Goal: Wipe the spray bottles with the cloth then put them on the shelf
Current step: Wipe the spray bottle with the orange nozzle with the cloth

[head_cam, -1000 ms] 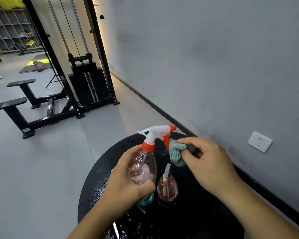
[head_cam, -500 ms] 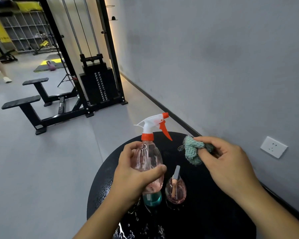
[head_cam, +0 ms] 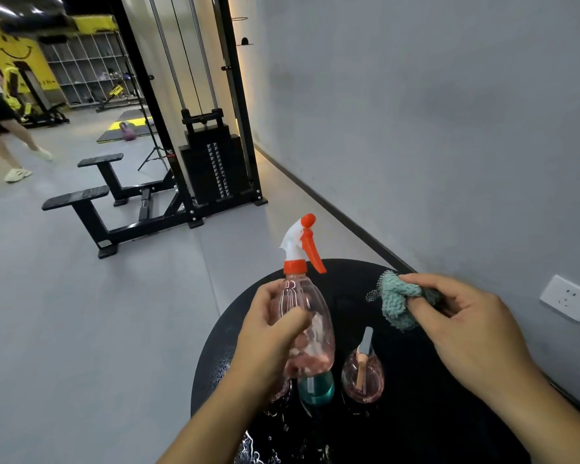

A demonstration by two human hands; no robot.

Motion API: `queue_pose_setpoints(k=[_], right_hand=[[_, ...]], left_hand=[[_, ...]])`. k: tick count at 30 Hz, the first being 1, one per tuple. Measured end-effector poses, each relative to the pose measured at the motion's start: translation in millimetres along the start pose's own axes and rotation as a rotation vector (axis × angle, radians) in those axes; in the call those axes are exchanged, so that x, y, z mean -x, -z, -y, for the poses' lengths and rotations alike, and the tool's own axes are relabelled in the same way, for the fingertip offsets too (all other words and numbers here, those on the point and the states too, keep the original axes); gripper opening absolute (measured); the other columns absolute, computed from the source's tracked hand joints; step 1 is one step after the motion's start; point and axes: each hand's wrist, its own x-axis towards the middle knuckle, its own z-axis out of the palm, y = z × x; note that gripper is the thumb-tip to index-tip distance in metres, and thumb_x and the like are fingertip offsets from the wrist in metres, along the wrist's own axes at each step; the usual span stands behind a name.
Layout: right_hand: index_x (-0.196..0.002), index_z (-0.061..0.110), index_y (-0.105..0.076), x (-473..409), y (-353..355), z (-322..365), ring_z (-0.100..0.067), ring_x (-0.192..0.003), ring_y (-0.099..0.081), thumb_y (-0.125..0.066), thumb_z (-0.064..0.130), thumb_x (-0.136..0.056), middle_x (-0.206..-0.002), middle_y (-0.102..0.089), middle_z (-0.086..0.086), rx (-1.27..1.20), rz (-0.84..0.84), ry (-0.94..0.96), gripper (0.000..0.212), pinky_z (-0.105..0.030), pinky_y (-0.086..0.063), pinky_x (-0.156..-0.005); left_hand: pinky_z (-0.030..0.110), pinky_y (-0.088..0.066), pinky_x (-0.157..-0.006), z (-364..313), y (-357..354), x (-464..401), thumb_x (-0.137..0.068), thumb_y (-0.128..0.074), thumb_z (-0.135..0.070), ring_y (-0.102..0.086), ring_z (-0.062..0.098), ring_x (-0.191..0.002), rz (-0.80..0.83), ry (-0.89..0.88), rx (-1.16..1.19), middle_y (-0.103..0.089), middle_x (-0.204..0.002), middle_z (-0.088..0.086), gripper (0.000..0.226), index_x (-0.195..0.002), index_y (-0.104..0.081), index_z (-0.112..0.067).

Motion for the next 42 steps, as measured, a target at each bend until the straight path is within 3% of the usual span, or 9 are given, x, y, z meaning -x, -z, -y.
queue_pose_setpoints(k=[4,7,11,16,21,25,28,32,42], right_hand=[[-0.096,0.046,-0.078,-0.4,-0.3,-1.0,0.013,-0.091,-0.066,-0.075,0.016,-0.09,-0.096,-0.072,0.034,-0.01,0.009,-0.009,0.031,0.004,-0.043,-0.068],[-0.096,0.046,-0.078,0.1,-0.1,-1.4,0.013,-0.092,-0.066,-0.075,0.015,-0.09,-0.097,-0.072,0.034,-0.019,0.01,-0.006,0.031,0.004,-0.043,-0.069],[-0.097,0.044,-0.079,-0.3,1.0,-1.6,0.013,-0.092,-0.066,-0.074,0.015,-0.09,-0.097,-0.073,0.033,-0.02,0.011,-0.007,0.03,0.004,-0.043,-0.069],[-0.098,0.045,-0.079,0.0,0.4,-0.9,0.011,-0.093,-0.067,-0.074,0.017,-0.091,-0.097,-0.073,0.032,-0.017,0.015,-0.005,0.029,0.003,-0.044,-0.072],[-0.101,0.045,-0.078,-0.3,0.3,0.9,0.008,-0.096,-0.068,-0.073,0.019,-0.091,-0.1,-0.074,0.029,-0.008,0.015,0.0,0.028,-0.009,-0.048,-0.077],[-0.102,0.044,-0.078,0.7,-0.8,2.6,0.006,-0.097,-0.069,-0.073,0.018,-0.091,-0.101,-0.075,0.028,-0.021,0.012,0.004,0.028,-0.012,-0.05,-0.08],[-0.1,0.043,-0.079,1.9,-1.4,7.0,0.009,-0.092,-0.069,-0.073,0.016,-0.091,-0.097,-0.074,0.029,-0.042,0.002,0.013,0.029,-0.002,-0.049,-0.073],[-0.103,0.041,-0.079,2.0,-3.6,16.3,0.009,-0.092,-0.069,-0.074,0.013,-0.091,-0.098,-0.074,0.029,-0.076,-0.047,0.057,0.03,-0.003,-0.049,-0.074],[-0.118,0.026,-0.077,5.4,-17.2,25.4,0.002,-0.11,-0.063,-0.07,0.004,-0.093,-0.119,-0.068,0.017,0.261,-0.001,0.38,0.034,-0.004,-0.043,-0.096]], left_hand=[[0.043,-0.067,-0.077,-2.1,-1.5,2.3,-0.064,-0.09,-0.027,-0.081,0.031,-0.096,0.04,0.013,-0.009,-0.078,-0.11,0.008,0.069,-0.126,-0.061,-0.022],[0.052,-0.066,-0.087,-3.5,-0.4,1.7,-0.053,-0.1,-0.032,-0.08,0.033,-0.1,0.081,0.034,-0.037,-0.079,-0.108,0.007,0.08,-0.124,-0.064,-0.024],[0.051,-0.066,-0.084,-2.9,-0.5,2.7,-0.065,-0.094,-0.023,-0.08,0.032,-0.1,0.118,0.023,-0.022,-0.079,-0.109,0.008,0.055,-0.116,-0.075,-0.031],[0.058,-0.064,-0.092,-4.3,-2.3,0.2,-0.078,-0.078,-0.031,-0.077,0.04,-0.105,0.095,0.074,0.029,-0.078,-0.118,0.018,0.043,-0.12,-0.076,-0.019],[0.066,-0.06,-0.096,-4.1,-3.0,1.9,-0.075,-0.07,-0.041,-0.073,0.045,-0.112,0.089,0.152,0.039,-0.071,-0.126,0.022,0.056,-0.125,-0.066,-0.016],[0.053,-0.065,-0.086,-2.5,0.8,0.8,-0.061,-0.092,-0.041,-0.077,0.036,-0.099,0.126,0.138,0.045,-0.072,-0.118,0.02,0.08,-0.129,-0.061,-0.013],[0.05,-0.065,-0.083,-0.7,0.8,0.9,-0.062,-0.095,-0.029,-0.079,0.035,-0.099,0.156,0.117,0.013,-0.077,-0.111,0.012,0.063,-0.121,-0.073,-0.021],[0.051,-0.065,-0.087,-4.3,-2.5,5.5,-0.081,-0.089,-0.017,-0.079,0.033,-0.105,0.159,0.091,-0.02,-0.08,-0.115,0.009,0.04,-0.119,-0.08,-0.027],[0.047,-0.062,-0.095,-5.4,-10.3,20.0,-0.084,-0.085,-0.023,-0.076,0.038,-0.111,0.379,0.085,-0.217,-0.079,-0.119,0.013,0.048,-0.13,-0.076,-0.031]])
